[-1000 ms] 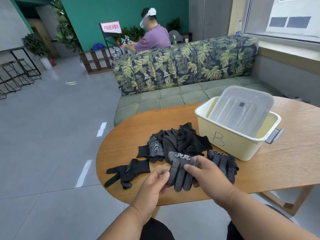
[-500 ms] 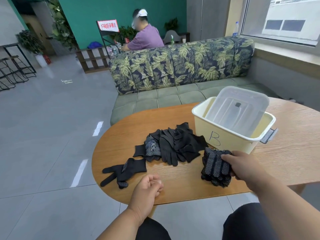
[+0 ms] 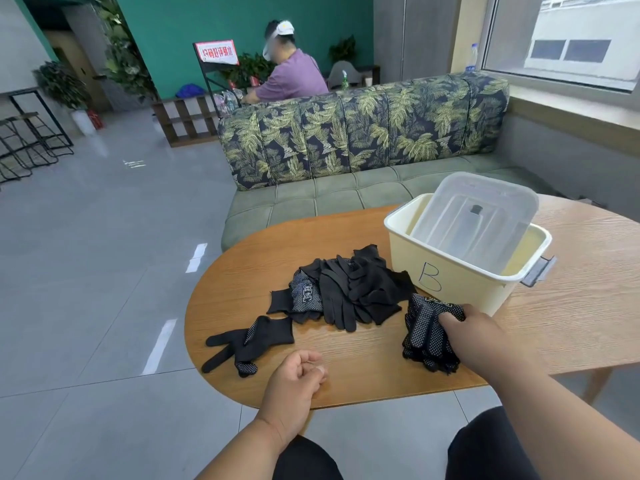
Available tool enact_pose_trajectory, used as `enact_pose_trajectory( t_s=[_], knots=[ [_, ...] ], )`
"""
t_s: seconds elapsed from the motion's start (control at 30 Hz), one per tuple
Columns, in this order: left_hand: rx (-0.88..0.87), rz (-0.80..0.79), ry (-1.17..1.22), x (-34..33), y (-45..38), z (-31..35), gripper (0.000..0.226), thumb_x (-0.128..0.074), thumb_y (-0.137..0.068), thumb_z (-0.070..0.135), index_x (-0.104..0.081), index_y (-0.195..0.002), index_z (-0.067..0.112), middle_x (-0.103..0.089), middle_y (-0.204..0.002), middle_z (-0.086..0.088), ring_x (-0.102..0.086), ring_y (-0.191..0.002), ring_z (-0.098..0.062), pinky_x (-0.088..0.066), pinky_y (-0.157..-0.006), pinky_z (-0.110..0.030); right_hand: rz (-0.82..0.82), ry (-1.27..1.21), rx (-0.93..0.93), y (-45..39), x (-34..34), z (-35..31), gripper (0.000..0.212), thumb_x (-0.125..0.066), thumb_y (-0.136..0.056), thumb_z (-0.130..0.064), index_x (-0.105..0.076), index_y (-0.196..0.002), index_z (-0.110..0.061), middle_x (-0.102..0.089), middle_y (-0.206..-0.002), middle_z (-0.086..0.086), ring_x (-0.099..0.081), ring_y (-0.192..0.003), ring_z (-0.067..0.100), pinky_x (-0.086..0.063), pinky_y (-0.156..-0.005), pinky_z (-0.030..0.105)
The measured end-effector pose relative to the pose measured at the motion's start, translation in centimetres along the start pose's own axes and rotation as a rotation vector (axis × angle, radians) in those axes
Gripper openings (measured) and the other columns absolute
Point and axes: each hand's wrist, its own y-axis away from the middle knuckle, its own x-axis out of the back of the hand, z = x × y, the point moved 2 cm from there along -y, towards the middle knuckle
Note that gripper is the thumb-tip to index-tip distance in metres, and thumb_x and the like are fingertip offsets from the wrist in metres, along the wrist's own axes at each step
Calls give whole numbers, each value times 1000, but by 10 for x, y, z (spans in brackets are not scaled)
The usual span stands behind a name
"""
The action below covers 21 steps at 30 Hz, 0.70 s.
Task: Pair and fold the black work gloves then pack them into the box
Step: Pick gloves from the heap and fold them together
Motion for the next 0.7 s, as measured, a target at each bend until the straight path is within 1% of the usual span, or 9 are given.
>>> enact_pose_trajectory(
  t_s=[0.03, 0.07, 0.1, 0.27, 0.37, 0.47, 0.53, 0.63, 0.7],
  knots=[
    [2, 1, 2, 0, 0, -1, 15, -63, -97, 16, -67, -110, 23, -77, -95, -2, -72, -99, -14, -57, -98, -37, 0, -44, 9, 0, 1, -2, 27, -52, -97, -40, -59, -103, -15, -69, -95, 9, -63, -88, 27, -52, -77, 41],
    [3, 2, 5, 0, -1, -2, 15, -63, -97, 16, -67, -110, 23, -77, -95, -1, -72, -99, -14, -57, -98, -37, -3, -74, 9, -1, 1, -1, 24, -53, -97, -38, -59, -98, -15, -70, -89, 8, -64, -84, 26, -52, -76, 41],
    [3, 3, 6, 0, -1, -2, 15, -63, -97, 16, -67, -110, 23, -77, -95, -1, -72, -99, -13, -56, -98, -37, -8, -107, 3, -1, 1, -1, 22, -54, -97, -37, -60, -97, -16, -70, -87, 8, -65, -83, 26, -54, -77, 42],
    [-1, 11, 17, 0, -2, -3, 15, -63, -97, 16, -67, -110, 23, -77, -94, -1, -73, -97, -10, -56, -98, -36, -56, -341, -22, -11, -2, 5, 11, -58, -95, -30, -64, -98, -22, -72, -98, 10, -68, -93, 31, -57, -86, 50],
    [-2, 14, 14, 0, -2, -5, 16, -63, -96, 16, -67, -109, 23, -77, -93, 1, -73, -96, -9, -56, -98, -37, -74, -394, -12, -13, -3, 6, 9, -58, -97, -29, -64, -101, -23, -71, -102, 9, -67, -97, 30, -57, -90, 49],
    [-4, 18, 17, 0, -2, -5, 15, -64, -96, 15, -67, -109, 23, -77, -92, 0, -73, -96, -8, -56, -98, -36, -89, -390, -3, -15, -5, 7, 10, -58, -98, -29, -64, -102, -23, -71, -101, 9, -67, -96, 30, -55, -91, 49],
    [-7, 22, 20, -1, -2, -4, 15, -63, -96, 14, -67, -108, 22, -77, -93, -1, -73, -95, -7, -56, -97, -35, -104, -401, 9, -16, -6, 6, 10, -58, -99, -28, -65, -104, -22, -72, -102, 10, -67, -96, 30, -56, -89, 49],
    [-9, 20, 22, -1, -3, -4, 15, -63, -96, 14, -67, -108, 22, -77, -93, -3, -73, -94, -8, -56, -97, -36, -106, -461, 43, -17, -6, 4, 10, -58, -100, -22, -66, -107, -21, -71, -106, 11, -67, -98, 30, -56, -82, 44],
    [-9, 19, 24, -1, -3, -5, 15, -64, -96, 14, -67, -108, 22, -77, -92, -3, -73, -94, -8, -56, -97, -37, -78, -534, 54, -17, -5, 3, 13, -56, -99, -15, -68, -105, -17, -70, -105, 14, -66, -98, 32, -51, -76, 41]
  ],
)
